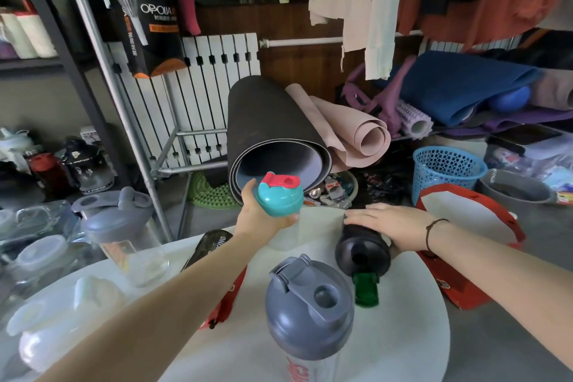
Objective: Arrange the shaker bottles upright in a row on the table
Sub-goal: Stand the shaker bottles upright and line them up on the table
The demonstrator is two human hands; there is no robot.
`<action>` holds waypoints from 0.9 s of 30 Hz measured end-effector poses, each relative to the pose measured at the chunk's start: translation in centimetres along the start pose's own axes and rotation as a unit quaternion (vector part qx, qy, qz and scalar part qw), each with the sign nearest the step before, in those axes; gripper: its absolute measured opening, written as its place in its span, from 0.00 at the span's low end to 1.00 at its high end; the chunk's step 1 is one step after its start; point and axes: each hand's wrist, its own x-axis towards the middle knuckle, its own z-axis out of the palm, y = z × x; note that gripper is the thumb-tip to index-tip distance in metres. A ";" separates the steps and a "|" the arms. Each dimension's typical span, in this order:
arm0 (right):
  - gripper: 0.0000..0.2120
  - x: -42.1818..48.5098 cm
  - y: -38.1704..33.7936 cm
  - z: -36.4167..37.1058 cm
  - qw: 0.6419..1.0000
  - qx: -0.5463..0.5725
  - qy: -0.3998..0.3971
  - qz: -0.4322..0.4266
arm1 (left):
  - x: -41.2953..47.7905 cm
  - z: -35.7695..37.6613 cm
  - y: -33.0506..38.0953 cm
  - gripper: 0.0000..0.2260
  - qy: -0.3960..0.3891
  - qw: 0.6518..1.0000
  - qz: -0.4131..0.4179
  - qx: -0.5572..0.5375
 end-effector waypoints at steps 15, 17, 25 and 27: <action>0.36 3.5 -2.9 1.9 0.782 0.491 0.245 0.297 | 0.1 -0.5 -0.4 0.57 -0.007 0.997 -0.003 0.073; 0.42 4.1 -3.6 2.7 0.800 0.466 0.218 0.309 | 0.1 -0.5 -0.6 0.56 0.002 0.997 0.001 0.076; 0.47 5.0 -5.1 3.5 0.745 0.556 0.244 0.278 | 0.1 -0.1 -1.0 0.47 0.009 0.998 0.033 0.060; 0.51 4.6 -5.7 3.1 0.707 0.595 0.294 0.245 | -0.1 0.0 -1.2 0.53 0.009 0.999 0.030 0.041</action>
